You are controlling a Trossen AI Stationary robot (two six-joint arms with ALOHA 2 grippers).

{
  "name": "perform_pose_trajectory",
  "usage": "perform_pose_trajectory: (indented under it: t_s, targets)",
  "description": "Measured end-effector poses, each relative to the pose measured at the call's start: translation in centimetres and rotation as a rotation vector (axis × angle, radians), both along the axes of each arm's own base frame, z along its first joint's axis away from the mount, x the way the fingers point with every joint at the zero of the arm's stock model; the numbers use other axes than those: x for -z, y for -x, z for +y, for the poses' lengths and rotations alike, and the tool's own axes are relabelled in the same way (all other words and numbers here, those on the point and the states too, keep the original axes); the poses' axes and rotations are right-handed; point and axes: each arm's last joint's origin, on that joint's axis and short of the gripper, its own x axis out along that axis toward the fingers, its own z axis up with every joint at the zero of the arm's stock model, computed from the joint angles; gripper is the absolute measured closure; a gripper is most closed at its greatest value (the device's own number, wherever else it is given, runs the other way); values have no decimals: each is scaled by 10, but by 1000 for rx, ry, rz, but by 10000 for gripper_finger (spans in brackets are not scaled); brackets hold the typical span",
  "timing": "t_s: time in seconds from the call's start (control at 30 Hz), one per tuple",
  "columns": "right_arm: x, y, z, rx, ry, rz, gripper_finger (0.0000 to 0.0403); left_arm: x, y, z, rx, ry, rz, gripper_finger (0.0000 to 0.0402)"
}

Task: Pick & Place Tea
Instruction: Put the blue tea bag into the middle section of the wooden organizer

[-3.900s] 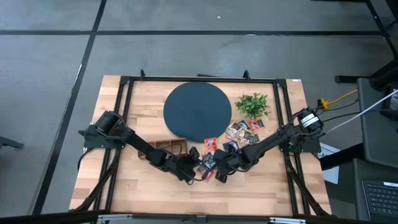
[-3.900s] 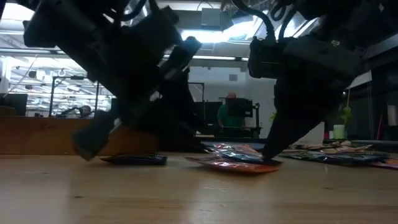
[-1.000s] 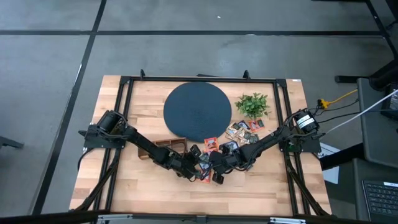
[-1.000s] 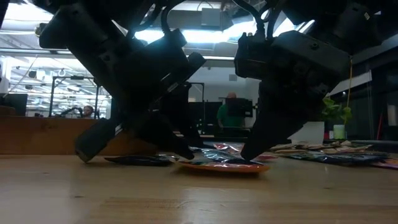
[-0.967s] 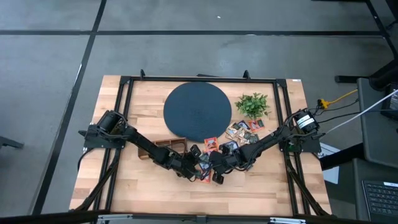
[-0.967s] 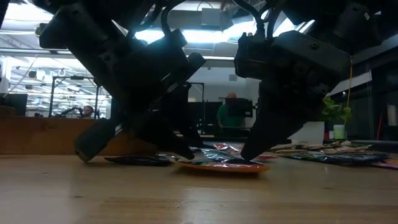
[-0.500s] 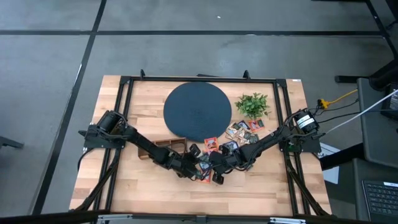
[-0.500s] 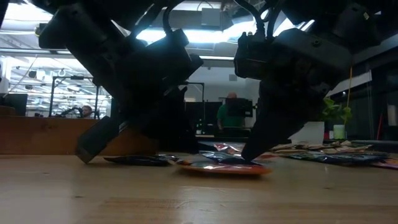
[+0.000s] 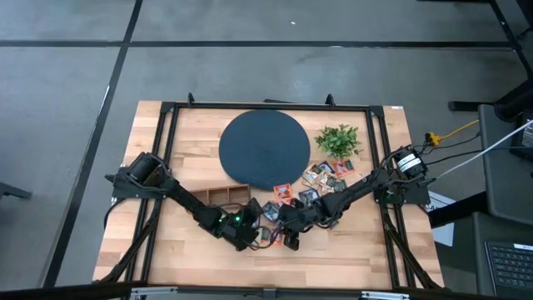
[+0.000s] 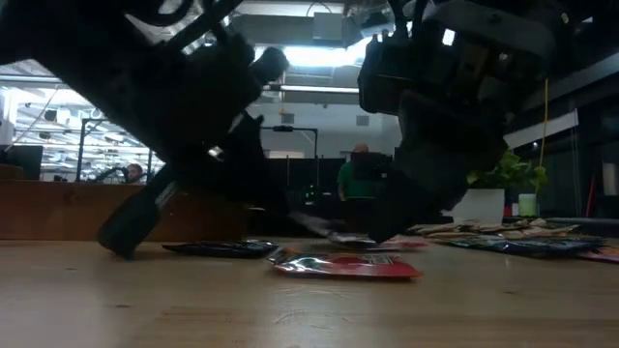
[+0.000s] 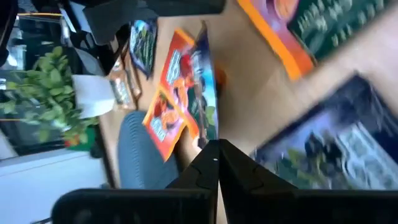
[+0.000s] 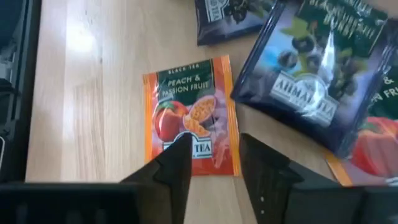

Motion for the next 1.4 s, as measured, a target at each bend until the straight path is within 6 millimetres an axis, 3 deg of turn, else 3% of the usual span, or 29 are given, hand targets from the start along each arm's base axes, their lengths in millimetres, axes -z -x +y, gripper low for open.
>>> perform_pose_trajectory:
  t_s: [0.2,0.57,0.8,1.1,1.4]
  targets:
    - [-1,-1,0,14,-19,-9,239,-16,13,-4,-41,-32,-18,400]
    - [-8,-9,-3,15,-69,-95,238,-63,34,-6,-47,-121,-80,400]
    - [-11,-14,-7,-16,-90,-124,238,-69,52,-5,-16,-217,17,400]
    - [-14,-19,-16,-7,-70,-164,238,-67,54,-6,-81,58,-3,400]
    - [-13,-19,-19,7,36,-181,238,-98,77,8,-152,246,-138,400]
